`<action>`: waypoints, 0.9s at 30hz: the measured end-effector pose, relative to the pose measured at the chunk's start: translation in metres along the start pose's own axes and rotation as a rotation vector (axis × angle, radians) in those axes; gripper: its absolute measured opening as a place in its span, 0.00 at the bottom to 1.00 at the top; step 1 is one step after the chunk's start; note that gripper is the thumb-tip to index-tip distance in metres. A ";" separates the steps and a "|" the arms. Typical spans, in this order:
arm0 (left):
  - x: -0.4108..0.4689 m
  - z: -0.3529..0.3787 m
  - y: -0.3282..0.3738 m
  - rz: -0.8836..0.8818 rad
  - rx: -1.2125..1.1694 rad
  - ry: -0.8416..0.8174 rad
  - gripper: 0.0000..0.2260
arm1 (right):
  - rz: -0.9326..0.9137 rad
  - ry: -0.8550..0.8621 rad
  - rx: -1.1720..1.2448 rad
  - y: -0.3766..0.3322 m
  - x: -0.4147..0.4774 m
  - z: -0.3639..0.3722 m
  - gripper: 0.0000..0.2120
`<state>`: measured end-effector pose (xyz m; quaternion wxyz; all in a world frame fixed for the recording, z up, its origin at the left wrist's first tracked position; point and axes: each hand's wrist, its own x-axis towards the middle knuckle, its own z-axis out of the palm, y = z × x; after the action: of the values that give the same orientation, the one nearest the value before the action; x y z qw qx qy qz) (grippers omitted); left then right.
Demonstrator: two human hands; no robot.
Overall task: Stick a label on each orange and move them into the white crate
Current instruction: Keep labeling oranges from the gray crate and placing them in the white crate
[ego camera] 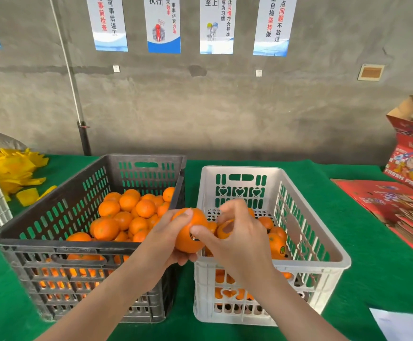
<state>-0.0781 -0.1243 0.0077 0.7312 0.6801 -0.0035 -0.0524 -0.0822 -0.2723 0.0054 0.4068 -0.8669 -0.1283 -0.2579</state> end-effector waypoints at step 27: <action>0.106 0.037 -0.079 0.339 1.114 0.023 0.12 | 0.617 -0.591 -0.573 0.281 0.131 0.047 0.23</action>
<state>0.0192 -0.1754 -0.0756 0.2612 0.9528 -0.1314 0.0823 0.1650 -0.4134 -0.1272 0.1563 -0.9770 0.0999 0.1052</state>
